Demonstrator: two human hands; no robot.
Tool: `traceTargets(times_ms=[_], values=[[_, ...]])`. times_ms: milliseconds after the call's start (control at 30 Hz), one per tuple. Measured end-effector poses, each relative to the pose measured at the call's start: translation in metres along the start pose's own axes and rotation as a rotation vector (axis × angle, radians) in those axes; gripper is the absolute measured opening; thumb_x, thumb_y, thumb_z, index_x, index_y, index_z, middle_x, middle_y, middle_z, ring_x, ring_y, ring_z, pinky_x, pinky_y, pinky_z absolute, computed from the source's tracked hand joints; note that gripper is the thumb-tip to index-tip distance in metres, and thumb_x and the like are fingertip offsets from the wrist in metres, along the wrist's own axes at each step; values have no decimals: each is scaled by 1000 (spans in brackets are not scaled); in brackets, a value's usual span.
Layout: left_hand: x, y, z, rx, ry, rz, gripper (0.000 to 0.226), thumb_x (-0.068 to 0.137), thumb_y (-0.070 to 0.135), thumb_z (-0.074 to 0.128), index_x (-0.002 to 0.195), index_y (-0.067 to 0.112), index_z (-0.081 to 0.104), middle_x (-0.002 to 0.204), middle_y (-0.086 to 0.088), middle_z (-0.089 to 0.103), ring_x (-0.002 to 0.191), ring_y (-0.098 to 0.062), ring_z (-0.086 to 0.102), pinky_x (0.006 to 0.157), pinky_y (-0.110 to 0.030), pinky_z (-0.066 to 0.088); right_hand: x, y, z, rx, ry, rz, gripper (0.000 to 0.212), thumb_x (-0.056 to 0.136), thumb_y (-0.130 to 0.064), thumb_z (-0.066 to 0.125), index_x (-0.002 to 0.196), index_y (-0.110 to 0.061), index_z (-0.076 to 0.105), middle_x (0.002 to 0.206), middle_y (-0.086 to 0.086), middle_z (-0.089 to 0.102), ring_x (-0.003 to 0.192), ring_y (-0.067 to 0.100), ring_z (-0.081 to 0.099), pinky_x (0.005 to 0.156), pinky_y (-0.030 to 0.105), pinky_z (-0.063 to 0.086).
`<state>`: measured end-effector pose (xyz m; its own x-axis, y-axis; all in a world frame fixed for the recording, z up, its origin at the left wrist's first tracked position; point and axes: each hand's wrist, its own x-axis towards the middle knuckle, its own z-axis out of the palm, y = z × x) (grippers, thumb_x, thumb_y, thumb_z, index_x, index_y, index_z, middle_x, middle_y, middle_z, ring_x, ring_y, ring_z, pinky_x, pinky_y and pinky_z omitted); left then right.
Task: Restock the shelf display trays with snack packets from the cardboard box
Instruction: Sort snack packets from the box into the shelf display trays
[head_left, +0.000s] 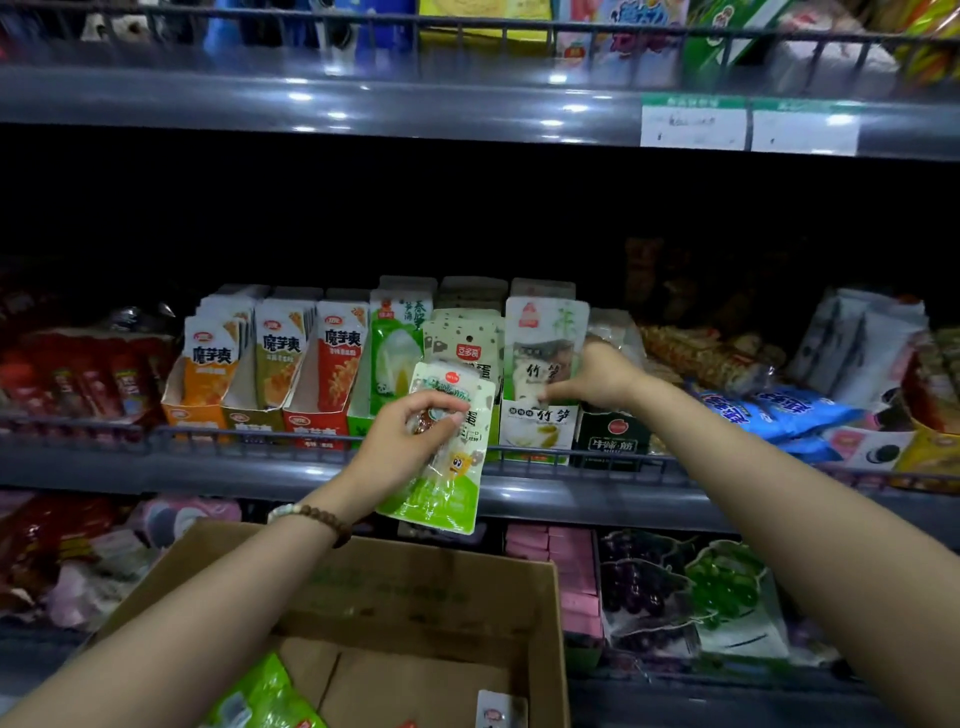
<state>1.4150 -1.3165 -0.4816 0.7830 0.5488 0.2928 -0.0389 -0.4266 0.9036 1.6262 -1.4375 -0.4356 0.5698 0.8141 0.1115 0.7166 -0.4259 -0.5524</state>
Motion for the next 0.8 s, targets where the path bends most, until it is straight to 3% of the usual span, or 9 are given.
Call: traceTargets(times_ms=[133, 233, 367, 433, 500, 567, 633, 700, 800], values=[[-4, -8, -5, 8, 27, 4, 12, 88, 16, 62, 98, 21, 68, 110, 8, 65, 106, -3, 57, 83, -10, 42, -4, 1, 0, 137, 3, 11, 49, 75, -24, 77, 119, -14, 60, 117, 0, 65, 107, 17, 60, 88, 19, 46], [-7, -10, -6, 1, 30, -6, 12, 88, 15, 63, 97, 21, 69, 109, 8, 65, 109, -4, 57, 88, -14, 44, -5, -6, -8, 385, 76, 37, 41, 76, -22, 76, 114, -11, 63, 105, -6, 64, 92, 7, 60, 60, 1, 44], [-11, -5, -9, -8, 31, -8, 26, 89, 20, 61, 113, 30, 63, 124, 16, 57, 118, 3, 49, 104, -23, 39, 2, -13, 0, 349, 100, 70, 39, 74, -21, 78, 107, -7, 63, 101, -2, 66, 88, 12, 64, 61, 12, 48], [-15, -3, -13, -24, 17, -28, 50, 90, 23, 59, 136, 35, 43, 143, 19, 38, 132, 3, 30, 107, -23, 27, 4, -11, 9, 358, 99, 60, 39, 74, -17, 78, 108, -5, 62, 104, 2, 68, 81, 12, 66, 57, 16, 53], [-20, 2, -15, -47, 22, -35, 76, 90, 24, 60, 148, 40, 14, 150, 24, 14, 132, 7, 13, 106, -22, 19, 1, -10, 13, 359, 118, 18, 39, 77, -12, 75, 112, -4, 62, 102, 0, 66, 74, 3, 62, 51, 8, 48], [-25, 7, -17, -75, 54, -70, 90, 89, 23, 62, 149, 38, -4, 145, 26, 8, 127, 4, 16, 100, -17, 21, -3, -11, 11, 367, 128, 7, 41, 77, -10, 74, 116, -3, 60, 102, 2, 65, 71, -4, 57, 48, 4, 44], [-29, 10, -20, -112, 76, -141, 84, 87, 20, 64, 150, 27, 8, 136, 18, 24, 118, -1, 33, 86, -11, 38, -8, -16, 5, 418, 156, 2, 43, 78, -10, 73, 118, -2, 59, 111, 8, 66, 73, -2, 62, 55, 9, 50], [-31, 8, -26, -138, 59, -159, 55, 83, 20, 68, 132, 19, 44, 130, 4, 54, 103, -4, 59, 70, -14, 52, -16, -28, -3, 440, 316, -70, 48, 77, -15, 75, 121, -7, 55, 114, 7, 65, 93, 8, 65, 80, 22, 54], [-35, 7, -31, -142, 51, -144, 32, 80, 19, 71, 109, 18, 59, 97, 2, 72, 81, -7, 70, 59, -15, 52, -32, -56, -12, 420, 439, -325, 49, 80, -21, 74, 124, -15, 53, 115, -3, 62, 109, 7, 58, 94, 20, 46]])
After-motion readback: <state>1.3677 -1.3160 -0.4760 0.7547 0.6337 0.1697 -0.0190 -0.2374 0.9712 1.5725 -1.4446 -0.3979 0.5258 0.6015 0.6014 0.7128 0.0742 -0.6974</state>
